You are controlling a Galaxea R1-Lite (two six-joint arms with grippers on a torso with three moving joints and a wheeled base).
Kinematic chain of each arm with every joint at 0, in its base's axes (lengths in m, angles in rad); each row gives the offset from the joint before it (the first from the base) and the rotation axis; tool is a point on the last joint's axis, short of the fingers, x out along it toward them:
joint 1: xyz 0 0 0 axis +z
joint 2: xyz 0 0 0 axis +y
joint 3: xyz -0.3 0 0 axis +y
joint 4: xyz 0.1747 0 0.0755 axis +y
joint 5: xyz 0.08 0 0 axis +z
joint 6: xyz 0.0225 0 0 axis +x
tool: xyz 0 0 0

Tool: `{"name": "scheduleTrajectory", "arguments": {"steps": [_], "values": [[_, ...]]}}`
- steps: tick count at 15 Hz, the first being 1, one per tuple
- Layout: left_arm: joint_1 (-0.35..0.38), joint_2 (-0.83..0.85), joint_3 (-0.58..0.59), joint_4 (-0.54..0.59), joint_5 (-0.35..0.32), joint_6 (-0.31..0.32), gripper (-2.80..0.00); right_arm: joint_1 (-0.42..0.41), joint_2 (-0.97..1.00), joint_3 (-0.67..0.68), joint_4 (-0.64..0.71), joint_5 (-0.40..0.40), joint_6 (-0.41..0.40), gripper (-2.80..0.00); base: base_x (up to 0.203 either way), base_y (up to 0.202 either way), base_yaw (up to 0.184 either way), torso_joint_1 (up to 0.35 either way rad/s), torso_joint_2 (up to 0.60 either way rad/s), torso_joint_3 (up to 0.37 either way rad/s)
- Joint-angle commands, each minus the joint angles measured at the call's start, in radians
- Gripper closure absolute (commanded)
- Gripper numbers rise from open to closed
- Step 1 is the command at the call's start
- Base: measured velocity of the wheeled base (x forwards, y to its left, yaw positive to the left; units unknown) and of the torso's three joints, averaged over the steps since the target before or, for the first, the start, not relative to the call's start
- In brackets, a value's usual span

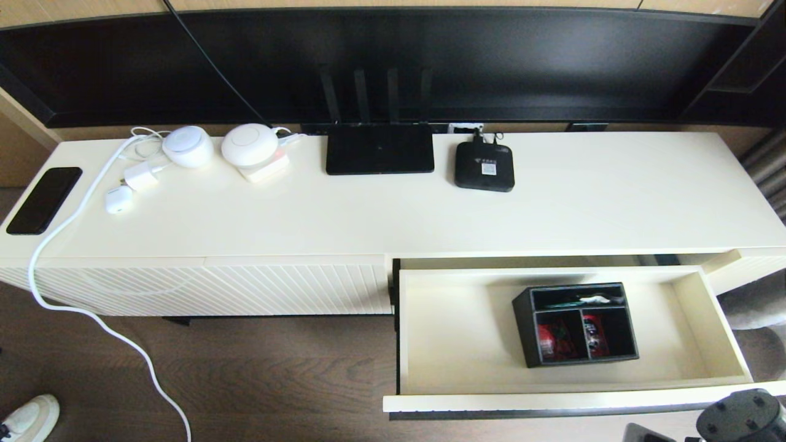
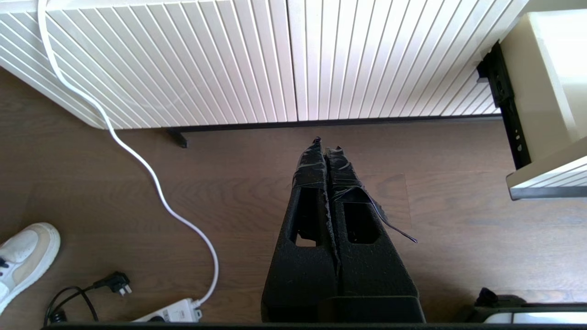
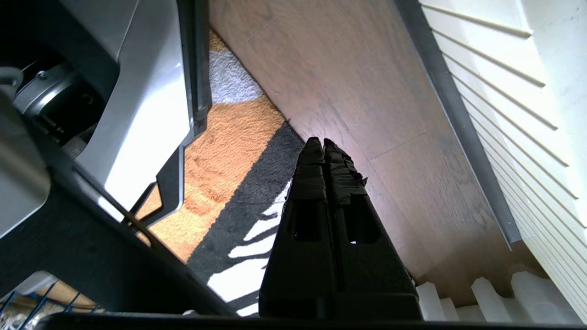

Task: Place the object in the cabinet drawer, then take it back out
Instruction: Close the drawer

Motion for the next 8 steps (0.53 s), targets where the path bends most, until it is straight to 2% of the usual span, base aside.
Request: {"name": "scheduleTrajectory", "arguments": {"steps": [1, 4, 8], "values": [[0.0, 0.001, 0.0, 0.0, 0.0, 0.001, 0.0, -0.011, 0.066, 0.014, -0.049, -0.015, -0.002, 0.0, 0.0, 0.0, 0.0, 0.0, 0.0, 0.0], [0.0, 0.0, 0.001, 0.0, 0.0, 0.001, 0.0, -0.023, 0.117, 0.016, -0.114, -0.077, 0.002, 0.0, 0.0, 0.0, 0.0, 0.0, 0.0, 0.0], [0.0, 0.0, -0.001, 0.0, 0.0, 0.001, 0.0, -0.08, 0.187, 0.006, -0.272, -0.09, 0.002, 0.0, 0.0, 0.0, 0.0, 0.0, 0.0, 0.0]]}}
